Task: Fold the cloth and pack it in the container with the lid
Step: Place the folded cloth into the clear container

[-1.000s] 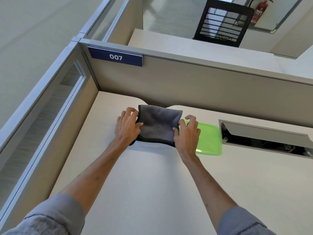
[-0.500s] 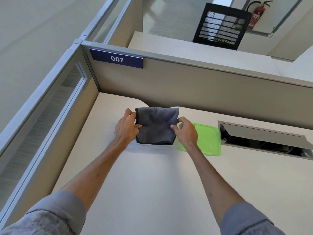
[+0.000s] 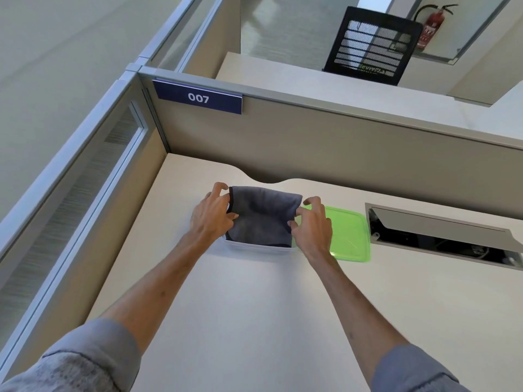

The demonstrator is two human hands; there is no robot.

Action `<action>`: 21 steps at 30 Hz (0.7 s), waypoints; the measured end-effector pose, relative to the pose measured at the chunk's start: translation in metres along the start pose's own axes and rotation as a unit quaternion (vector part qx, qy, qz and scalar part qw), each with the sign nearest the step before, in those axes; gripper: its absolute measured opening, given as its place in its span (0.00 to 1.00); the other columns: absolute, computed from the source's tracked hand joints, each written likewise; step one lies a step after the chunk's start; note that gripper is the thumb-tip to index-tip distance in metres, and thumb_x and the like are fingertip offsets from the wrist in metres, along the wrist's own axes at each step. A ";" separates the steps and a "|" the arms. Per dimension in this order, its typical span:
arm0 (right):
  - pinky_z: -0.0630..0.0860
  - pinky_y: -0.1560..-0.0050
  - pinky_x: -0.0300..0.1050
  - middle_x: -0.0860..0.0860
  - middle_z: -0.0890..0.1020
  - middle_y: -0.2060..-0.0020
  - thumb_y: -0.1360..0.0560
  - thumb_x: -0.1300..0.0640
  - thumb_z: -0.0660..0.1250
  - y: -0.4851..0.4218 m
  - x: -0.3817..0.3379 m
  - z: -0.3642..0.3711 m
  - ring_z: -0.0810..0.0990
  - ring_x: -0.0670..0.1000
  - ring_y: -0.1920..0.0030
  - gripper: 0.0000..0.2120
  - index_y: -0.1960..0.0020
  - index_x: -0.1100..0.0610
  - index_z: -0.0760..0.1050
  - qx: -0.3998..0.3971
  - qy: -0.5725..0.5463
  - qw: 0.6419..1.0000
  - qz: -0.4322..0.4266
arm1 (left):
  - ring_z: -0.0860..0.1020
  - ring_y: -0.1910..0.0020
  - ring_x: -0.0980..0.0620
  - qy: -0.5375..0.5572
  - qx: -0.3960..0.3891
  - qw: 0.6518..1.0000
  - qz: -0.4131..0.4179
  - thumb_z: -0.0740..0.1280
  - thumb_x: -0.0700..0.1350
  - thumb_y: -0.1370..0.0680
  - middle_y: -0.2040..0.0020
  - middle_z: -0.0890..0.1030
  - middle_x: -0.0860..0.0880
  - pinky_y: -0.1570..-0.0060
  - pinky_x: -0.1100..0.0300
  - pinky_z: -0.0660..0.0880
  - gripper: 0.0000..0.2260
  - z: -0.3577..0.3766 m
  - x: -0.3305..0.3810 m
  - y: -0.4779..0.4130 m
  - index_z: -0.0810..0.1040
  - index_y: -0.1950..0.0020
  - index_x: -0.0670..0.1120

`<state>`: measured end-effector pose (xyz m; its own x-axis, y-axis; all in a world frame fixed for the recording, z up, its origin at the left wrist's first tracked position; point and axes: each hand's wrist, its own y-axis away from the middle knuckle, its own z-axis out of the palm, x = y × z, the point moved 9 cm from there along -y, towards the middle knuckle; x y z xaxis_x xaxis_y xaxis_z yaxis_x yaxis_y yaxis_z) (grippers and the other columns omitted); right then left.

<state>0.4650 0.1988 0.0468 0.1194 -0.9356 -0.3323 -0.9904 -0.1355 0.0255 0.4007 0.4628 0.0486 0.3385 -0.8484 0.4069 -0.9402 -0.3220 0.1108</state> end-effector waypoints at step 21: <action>0.74 0.35 0.53 0.51 0.80 0.41 0.24 0.60 0.72 -0.006 -0.058 -0.007 0.77 0.57 0.37 0.15 0.38 0.54 0.80 0.068 0.051 0.957 -0.276 | 0.82 0.39 0.40 -0.088 0.148 0.965 0.199 0.78 0.42 0.21 0.40 0.88 0.47 0.41 0.46 0.79 0.13 -0.016 0.049 0.008 0.85 0.36 0.47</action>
<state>0.4645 0.2512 0.0720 0.6264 -0.7616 -0.1662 -0.7735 -0.5811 -0.2529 0.4090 0.4256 0.0835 -0.0218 -0.9796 0.1998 -0.9541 -0.0394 -0.2970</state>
